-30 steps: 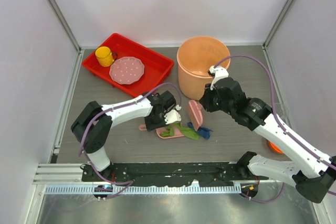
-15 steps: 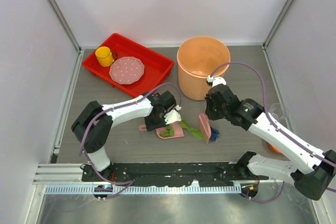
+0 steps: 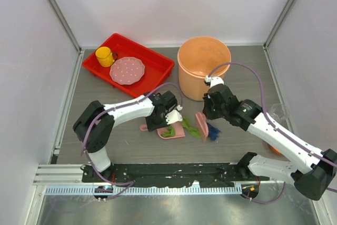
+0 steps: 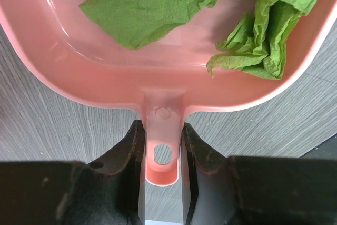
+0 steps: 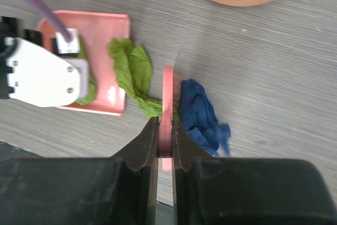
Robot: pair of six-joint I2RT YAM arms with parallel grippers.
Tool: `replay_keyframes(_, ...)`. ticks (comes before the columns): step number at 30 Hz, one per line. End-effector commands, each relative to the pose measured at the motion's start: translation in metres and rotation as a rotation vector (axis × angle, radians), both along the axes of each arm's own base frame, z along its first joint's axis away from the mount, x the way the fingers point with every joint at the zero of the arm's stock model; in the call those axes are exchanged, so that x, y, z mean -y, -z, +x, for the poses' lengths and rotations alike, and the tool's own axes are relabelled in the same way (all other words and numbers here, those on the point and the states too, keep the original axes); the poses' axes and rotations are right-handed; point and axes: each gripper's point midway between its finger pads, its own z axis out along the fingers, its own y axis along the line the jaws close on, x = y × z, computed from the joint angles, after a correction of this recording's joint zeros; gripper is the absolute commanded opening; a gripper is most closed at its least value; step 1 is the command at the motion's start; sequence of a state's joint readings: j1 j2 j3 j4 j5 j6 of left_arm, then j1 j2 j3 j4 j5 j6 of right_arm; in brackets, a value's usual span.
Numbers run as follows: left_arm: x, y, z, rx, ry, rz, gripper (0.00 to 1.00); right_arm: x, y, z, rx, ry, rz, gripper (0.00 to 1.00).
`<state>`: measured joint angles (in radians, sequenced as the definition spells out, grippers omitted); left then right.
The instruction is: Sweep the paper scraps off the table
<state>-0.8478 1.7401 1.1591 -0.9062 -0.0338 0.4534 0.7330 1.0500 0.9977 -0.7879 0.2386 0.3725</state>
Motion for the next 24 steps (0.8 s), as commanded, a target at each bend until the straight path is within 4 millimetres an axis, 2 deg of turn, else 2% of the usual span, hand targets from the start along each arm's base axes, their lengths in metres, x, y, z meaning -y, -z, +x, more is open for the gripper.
replay_keyframes(1, 0.013, -0.007, 0.010, 0.018, 0.007, -0.038, 0.00, -0.049, -0.011, 0.009, 0.032, -0.106, 0.206, 0.01)
replay_keyframes(5, 0.014, -0.006, 0.011, 0.015, 0.006, -0.039, 0.00, -0.074, -0.030, 0.019, 0.084, -0.145, 0.320, 0.01)
replay_keyframes(6, 0.016, -0.007, 0.012, 0.018, 0.007, -0.042, 0.00, -0.087, -0.039, 0.016, 0.091, -0.197, 0.380, 0.01)
replay_keyframes(7, 0.015, -0.007, 0.012, 0.019, 0.006, -0.043, 0.00, -0.092, -0.041, 0.017, 0.089, -0.205, 0.401, 0.01)
replay_keyframes(9, 0.017, -0.008, 0.012, 0.022, 0.007, -0.049, 0.00, -0.100, -0.049, 0.018, 0.099, -0.229, 0.434, 0.01)
replay_keyframes(12, 0.018, -0.009, 0.012, 0.022, 0.005, -0.057, 0.00, -0.101, -0.052, 0.020, 0.104, -0.232, 0.432, 0.01)
replay_keyframes(17, 0.028, -0.018, 0.009, 0.010, 0.008, -0.123, 0.00, -0.091, -0.062, 0.024, 0.146, -0.203, 0.405, 0.01)
replay_keyframes(19, 0.030, -0.023, 0.008, -0.001, 0.000, -0.158, 0.00, -0.078, -0.067, 0.029, 0.183, -0.150, 0.366, 0.01)
replay_keyframes(24, 0.033, -0.034, 0.013, -0.011, -0.036, -0.228, 0.00, -0.050, -0.094, 0.028, 0.275, -0.089, 0.318, 0.01)
